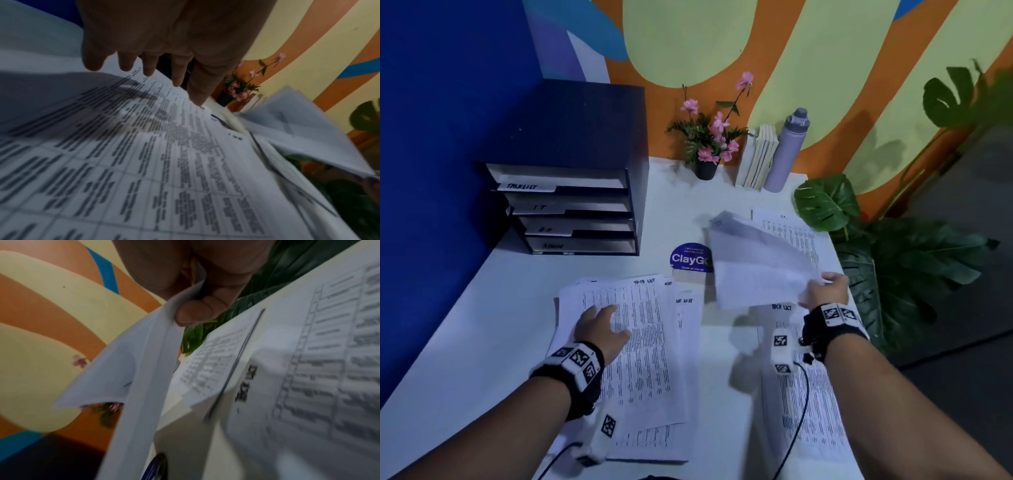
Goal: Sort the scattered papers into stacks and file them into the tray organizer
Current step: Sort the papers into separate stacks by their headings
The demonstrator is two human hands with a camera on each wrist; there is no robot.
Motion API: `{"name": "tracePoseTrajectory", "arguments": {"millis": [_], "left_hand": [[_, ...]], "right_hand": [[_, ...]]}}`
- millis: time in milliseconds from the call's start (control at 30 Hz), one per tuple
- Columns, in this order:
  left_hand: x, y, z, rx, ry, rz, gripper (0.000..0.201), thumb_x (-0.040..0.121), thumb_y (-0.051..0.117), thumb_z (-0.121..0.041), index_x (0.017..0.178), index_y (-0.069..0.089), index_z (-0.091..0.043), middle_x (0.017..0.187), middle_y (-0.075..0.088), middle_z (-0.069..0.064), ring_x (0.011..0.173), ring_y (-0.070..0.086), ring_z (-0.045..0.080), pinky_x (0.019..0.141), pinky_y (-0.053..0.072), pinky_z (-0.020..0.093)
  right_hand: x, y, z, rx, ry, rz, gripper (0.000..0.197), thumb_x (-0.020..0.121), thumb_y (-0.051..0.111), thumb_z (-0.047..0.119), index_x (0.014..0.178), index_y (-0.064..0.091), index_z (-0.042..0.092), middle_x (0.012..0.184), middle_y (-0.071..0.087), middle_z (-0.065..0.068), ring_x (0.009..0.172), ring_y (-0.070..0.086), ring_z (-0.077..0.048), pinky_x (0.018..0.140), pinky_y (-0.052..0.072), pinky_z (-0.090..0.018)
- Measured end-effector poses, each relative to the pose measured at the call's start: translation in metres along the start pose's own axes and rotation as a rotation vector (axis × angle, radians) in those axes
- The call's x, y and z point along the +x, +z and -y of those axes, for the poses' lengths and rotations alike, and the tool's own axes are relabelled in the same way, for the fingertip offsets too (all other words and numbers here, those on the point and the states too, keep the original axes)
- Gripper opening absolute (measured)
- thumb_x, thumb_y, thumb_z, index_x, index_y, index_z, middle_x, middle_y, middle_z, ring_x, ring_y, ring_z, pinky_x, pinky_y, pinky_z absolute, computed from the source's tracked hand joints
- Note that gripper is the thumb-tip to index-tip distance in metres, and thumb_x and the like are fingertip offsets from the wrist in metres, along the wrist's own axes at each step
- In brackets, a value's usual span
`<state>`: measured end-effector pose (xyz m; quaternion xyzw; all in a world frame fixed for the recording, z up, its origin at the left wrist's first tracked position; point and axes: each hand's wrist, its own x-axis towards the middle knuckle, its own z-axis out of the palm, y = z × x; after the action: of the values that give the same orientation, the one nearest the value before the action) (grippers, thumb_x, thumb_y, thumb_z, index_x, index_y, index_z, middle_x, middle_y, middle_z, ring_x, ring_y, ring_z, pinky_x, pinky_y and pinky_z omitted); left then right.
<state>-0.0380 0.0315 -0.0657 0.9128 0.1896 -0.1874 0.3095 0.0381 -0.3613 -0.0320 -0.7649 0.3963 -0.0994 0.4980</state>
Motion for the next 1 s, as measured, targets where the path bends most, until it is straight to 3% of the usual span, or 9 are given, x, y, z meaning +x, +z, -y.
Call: {"name": "tracePoseTrajectory", "arguments": {"millis": [67, 167, 233, 333, 433, 667, 833, 900, 1000], "left_hand": [[0.001, 0.004, 0.006, 0.053, -0.07, -0.004, 0.069, 0.087, 0.06, -0.037, 0.148, 0.028, -0.029, 0.16, 0.006, 0.005, 0.146, 0.011, 0.027, 0.117, 0.022, 0.041], [0.003, 0.009, 0.013, 0.052, -0.158, -0.002, 0.075, 0.083, 0.064, -0.031, 0.148, 0.027, -0.032, 0.16, 0.003, 0.001, 0.146, 0.012, 0.028, 0.115, 0.029, 0.043], [0.004, 0.009, 0.016, 0.042, -0.187, 0.011, 0.08, 0.08, 0.066, -0.028, 0.148, 0.026, -0.033, 0.16, 0.001, 0.0, 0.146, 0.013, 0.029, 0.112, 0.034, 0.043], [0.007, 0.009, 0.018, 0.079, -0.199, 0.041, 0.086, 0.077, 0.068, -0.026, 0.149, 0.022, -0.034, 0.16, -0.002, 0.002, 0.146, 0.013, 0.029, 0.111, 0.035, 0.044], [0.009, 0.012, 0.02, 0.093, -0.219, 0.041, 0.092, 0.071, 0.068, -0.019, 0.148, 0.021, -0.037, 0.16, -0.003, -0.001, 0.146, 0.012, 0.028, 0.107, 0.04, 0.045], [0.01, 0.013, 0.024, 0.142, -0.208, 0.067, 0.099, 0.064, 0.072, -0.026, 0.149, 0.023, -0.038, 0.16, -0.001, -0.002, 0.134, 0.039, 0.027, 0.101, 0.046, 0.04], [0.007, 0.015, 0.023, 0.28, -0.229, 0.075, 0.101, 0.07, 0.074, -0.036, 0.149, 0.011, -0.04, 0.16, -0.008, 0.002, 0.146, -0.004, 0.033, 0.117, 0.021, 0.047], [0.006, 0.014, 0.024, 0.277, -0.232, 0.054, 0.103, 0.067, 0.075, -0.043, 0.148, 0.011, -0.044, 0.159, -0.012, 0.001, 0.145, -0.011, 0.036, 0.116, 0.02, 0.052], [0.001, 0.01, 0.028, 0.263, -0.22, 0.049, 0.104, 0.065, 0.075, -0.049, 0.147, 0.011, -0.047, 0.157, -0.017, 0.001, 0.143, -0.014, 0.039, 0.113, 0.022, 0.058]], "right_hand": [[0.02, -0.007, -0.001, 0.013, 0.03, -0.039, 0.024, 0.088, 0.047, 0.007, 0.1, 0.037, 0.024, 0.08, 0.049, -0.009, 0.063, 0.057, -0.03, 0.068, 0.057, -0.046], [0.038, -0.014, 0.002, -0.107, -0.068, -0.079, 0.018, 0.089, 0.042, 0.005, 0.094, 0.042, 0.021, 0.088, 0.057, -0.019, 0.08, 0.062, -0.038, 0.069, 0.049, -0.038], [0.047, -0.018, 0.006, -0.179, -0.128, -0.07, 0.022, 0.09, 0.039, -0.001, 0.093, 0.053, 0.016, 0.09, 0.056, -0.013, 0.092, 0.061, -0.037, 0.072, 0.041, -0.03], [0.06, -0.019, 0.011, -0.252, -0.082, 0.005, 0.039, 0.09, 0.038, -0.003, 0.114, 0.063, 0.016, 0.113, 0.061, -0.015, 0.104, 0.059, -0.035, 0.085, 0.048, -0.032], [0.071, -0.013, 0.013, -0.332, -0.098, 0.107, 0.046, 0.092, 0.037, -0.005, 0.133, 0.055, 0.008, 0.137, 0.052, -0.018, 0.12, 0.053, -0.038, 0.099, 0.045, -0.037], [0.081, -0.009, 0.01, -0.577, -0.133, 0.162, 0.053, 0.091, 0.039, -0.003, 0.142, 0.043, 0.009, 0.152, 0.031, -0.013, 0.131, 0.043, -0.037, 0.108, 0.04, -0.043], [0.062, -0.005, 0.014, -0.86, -0.123, 0.144, 0.058, 0.094, 0.044, 0.017, 0.148, 0.025, 0.029, 0.16, -0.002, -0.002, 0.143, 0.008, -0.035, 0.113, 0.019, -0.053], [0.049, 0.005, 0.013, -0.851, -0.175, 0.185, 0.058, 0.094, 0.046, 0.019, 0.148, 0.027, 0.029, 0.16, 0.0, -0.001, 0.144, 0.008, -0.033, 0.116, 0.019, -0.052], [0.018, 0.029, 0.007, -0.7, -0.282, 0.278, 0.052, 0.094, 0.052, 0.02, 0.144, 0.041, 0.022, 0.154, 0.022, -0.006, 0.137, 0.027, -0.033, 0.112, 0.031, -0.047]]}}
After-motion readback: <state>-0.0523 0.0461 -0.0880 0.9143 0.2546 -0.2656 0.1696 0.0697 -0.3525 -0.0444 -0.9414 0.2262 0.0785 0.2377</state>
